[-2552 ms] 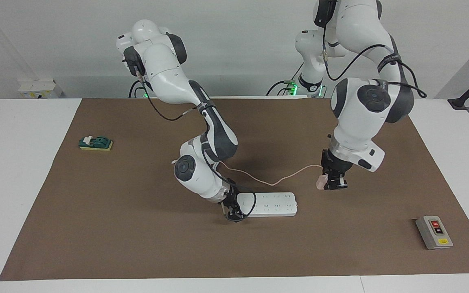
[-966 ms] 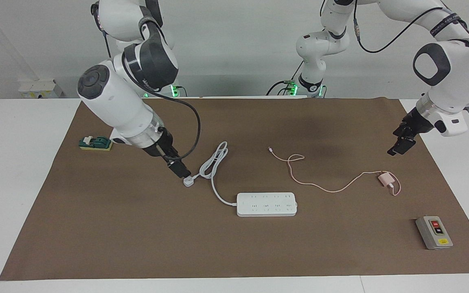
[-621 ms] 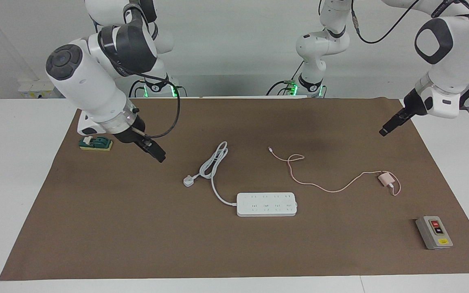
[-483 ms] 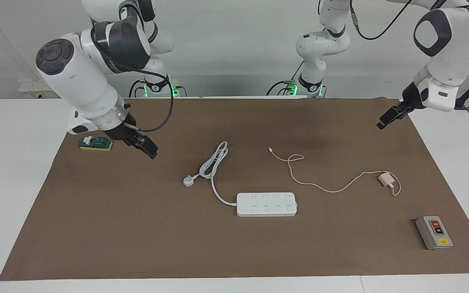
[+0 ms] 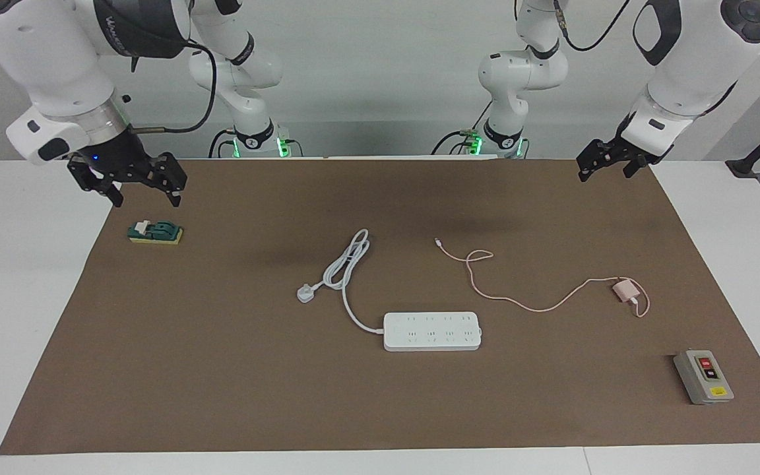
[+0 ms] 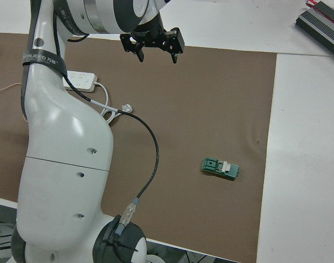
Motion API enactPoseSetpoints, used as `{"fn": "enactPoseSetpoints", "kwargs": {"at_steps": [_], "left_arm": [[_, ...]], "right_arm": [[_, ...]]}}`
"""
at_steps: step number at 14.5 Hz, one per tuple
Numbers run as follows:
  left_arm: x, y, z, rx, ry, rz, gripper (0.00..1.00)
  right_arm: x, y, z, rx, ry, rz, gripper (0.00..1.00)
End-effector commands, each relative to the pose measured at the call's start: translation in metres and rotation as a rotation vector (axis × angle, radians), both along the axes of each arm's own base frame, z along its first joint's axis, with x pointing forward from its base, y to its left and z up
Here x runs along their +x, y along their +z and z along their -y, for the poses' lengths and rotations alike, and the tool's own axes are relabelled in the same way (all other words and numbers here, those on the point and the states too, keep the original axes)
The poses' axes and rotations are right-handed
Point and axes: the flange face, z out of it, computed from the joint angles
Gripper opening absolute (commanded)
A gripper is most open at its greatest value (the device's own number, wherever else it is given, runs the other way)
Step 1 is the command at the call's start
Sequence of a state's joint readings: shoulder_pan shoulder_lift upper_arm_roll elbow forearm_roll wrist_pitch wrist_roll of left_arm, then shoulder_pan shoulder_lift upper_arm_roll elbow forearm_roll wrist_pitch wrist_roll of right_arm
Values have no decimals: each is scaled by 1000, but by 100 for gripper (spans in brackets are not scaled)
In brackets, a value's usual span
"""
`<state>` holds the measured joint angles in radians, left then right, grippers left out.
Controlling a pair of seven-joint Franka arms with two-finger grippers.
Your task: Unplug charger and place it aside
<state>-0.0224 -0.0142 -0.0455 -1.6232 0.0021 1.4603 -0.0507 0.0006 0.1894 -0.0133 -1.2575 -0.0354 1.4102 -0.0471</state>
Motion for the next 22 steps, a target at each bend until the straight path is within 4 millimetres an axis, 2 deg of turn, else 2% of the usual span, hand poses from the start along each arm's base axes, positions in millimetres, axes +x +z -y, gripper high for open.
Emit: {"fn": "enactPoseSetpoints", "kwargs": {"at_steps": [1, 3, 6, 8, 12, 22], "left_arm": [[4, -3, -1, 2, -49, 7, 100], [10, -1, 2, -18, -48, 60, 100], [11, -13, 6, -19, -55, 29, 100], [13, -19, 9, -19, -61, 28, 100], [10, -7, 8, -8, -61, 12, 100], [13, -3, 8, -15, -60, 39, 100]], "right_arm": [[-57, -11, 14, -10, 41, -57, 100], [-74, -22, 15, -8, 36, -73, 100], [-78, -35, 14, -10, 39, -68, 100], [-76, -35, 16, -14, 34, -58, 100], [-74, -31, 20, -15, 20, -37, 100], [-74, -29, 20, -11, 20, -29, 100]]}}
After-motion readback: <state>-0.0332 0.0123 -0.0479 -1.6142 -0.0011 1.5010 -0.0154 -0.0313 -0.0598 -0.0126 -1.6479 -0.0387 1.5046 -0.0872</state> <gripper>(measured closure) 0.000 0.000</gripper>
